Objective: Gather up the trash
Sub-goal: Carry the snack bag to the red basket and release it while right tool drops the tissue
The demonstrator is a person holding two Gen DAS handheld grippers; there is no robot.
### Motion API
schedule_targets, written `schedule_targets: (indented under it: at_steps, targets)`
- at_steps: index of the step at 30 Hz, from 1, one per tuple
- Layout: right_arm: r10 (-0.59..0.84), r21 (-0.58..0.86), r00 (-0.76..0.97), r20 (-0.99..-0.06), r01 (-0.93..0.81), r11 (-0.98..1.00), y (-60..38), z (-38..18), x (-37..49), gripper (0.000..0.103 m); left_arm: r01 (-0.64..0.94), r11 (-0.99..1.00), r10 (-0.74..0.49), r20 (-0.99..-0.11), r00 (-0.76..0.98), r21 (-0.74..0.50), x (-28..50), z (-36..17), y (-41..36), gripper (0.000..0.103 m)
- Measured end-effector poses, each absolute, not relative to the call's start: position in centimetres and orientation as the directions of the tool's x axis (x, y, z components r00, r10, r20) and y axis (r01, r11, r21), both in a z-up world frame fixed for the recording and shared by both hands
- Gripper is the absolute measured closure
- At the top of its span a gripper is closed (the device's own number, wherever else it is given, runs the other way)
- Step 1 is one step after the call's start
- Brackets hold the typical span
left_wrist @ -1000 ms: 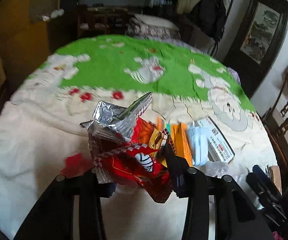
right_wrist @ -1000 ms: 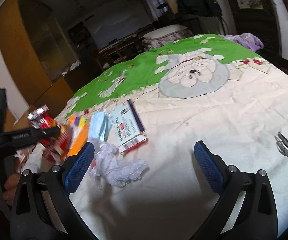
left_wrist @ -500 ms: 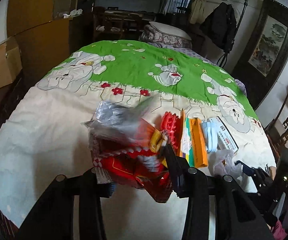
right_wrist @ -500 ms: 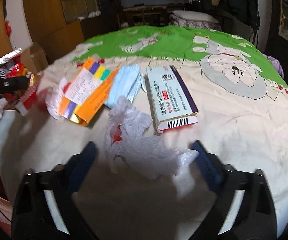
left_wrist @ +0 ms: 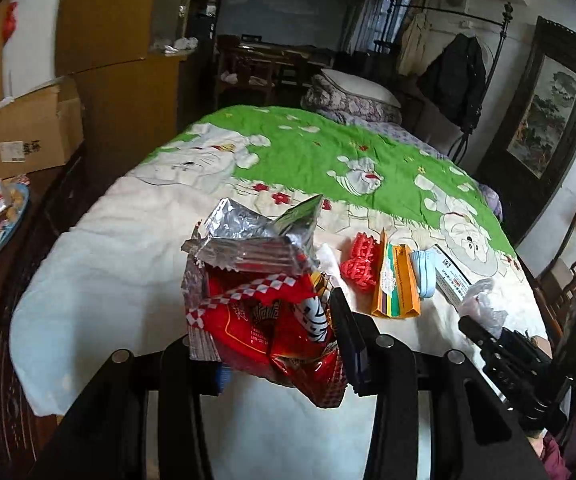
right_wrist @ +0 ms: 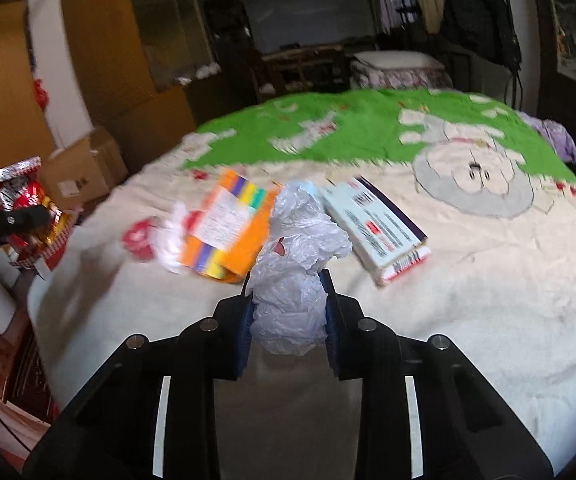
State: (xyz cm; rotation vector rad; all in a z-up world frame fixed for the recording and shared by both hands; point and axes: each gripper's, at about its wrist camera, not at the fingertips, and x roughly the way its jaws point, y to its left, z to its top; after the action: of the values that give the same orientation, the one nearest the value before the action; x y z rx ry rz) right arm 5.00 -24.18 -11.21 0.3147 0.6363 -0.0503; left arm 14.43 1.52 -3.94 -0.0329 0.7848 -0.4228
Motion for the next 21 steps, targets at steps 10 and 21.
schedule_targets:
  at_steps: [10, 21]
  targets:
    - [0.123, 0.289, 0.854, -0.505, 0.033, 0.957, -21.0, -7.3, 0.8, 0.072, 0.287, 0.941, -0.332, -0.647, 0.686, -0.178, 9.0, -1.7, 6.3, 0.060]
    - [0.262, 0.327, 0.857, -0.444, -0.118, 0.938, -16.3, -4.6, -3.6, 0.072, 0.191, 0.974, -0.226, -0.641, 0.733, -0.126, 1.2, -2.3, 14.4, 0.060]
